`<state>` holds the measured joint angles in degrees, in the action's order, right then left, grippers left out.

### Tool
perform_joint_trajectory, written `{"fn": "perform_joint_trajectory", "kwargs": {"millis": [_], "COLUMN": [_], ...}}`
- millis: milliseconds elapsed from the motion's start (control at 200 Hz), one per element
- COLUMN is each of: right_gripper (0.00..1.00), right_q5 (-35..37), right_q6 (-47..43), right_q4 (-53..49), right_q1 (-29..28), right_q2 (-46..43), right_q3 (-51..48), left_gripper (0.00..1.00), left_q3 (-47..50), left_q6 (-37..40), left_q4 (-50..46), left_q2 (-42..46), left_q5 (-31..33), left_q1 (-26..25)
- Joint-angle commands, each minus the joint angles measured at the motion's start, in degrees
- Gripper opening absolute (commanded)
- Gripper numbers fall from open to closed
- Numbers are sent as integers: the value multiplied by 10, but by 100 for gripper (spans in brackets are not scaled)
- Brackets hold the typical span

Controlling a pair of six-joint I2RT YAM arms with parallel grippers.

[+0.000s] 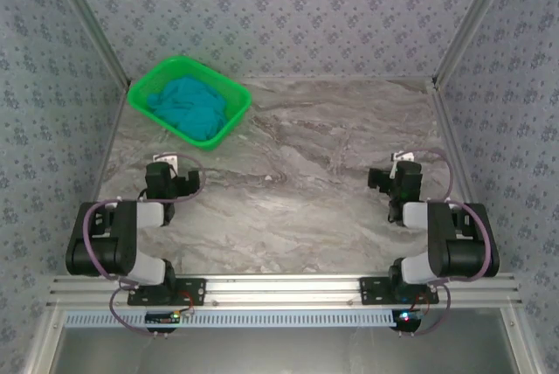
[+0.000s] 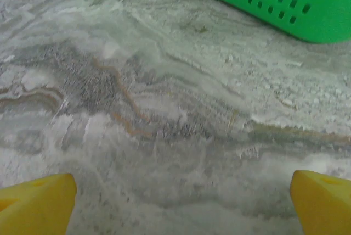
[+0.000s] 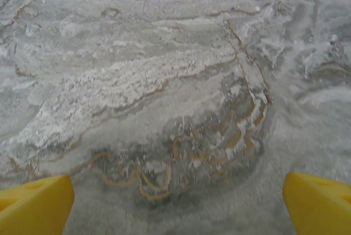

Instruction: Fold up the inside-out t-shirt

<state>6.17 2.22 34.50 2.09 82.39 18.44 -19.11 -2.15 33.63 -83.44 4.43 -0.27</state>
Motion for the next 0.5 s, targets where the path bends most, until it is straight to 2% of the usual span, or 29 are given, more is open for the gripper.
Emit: {"fn": "perform_joint_trajectory", "kwargs": {"millis": [0,495], "right_gripper": [100,100], "right_q5": [-8,-11], "right_q6": [-33,-32], "right_q4": [111,110], "right_q1": [-9,-7], "right_q2": [46,46], "right_q3": [41,42], "left_gripper": [100,100], "left_q3": [-45,-45], "left_q6": [15,15], "left_q4": [130,129], "left_q2": [-44,-44], "left_q5": [-35,-37], "left_q1": [10,11]}}
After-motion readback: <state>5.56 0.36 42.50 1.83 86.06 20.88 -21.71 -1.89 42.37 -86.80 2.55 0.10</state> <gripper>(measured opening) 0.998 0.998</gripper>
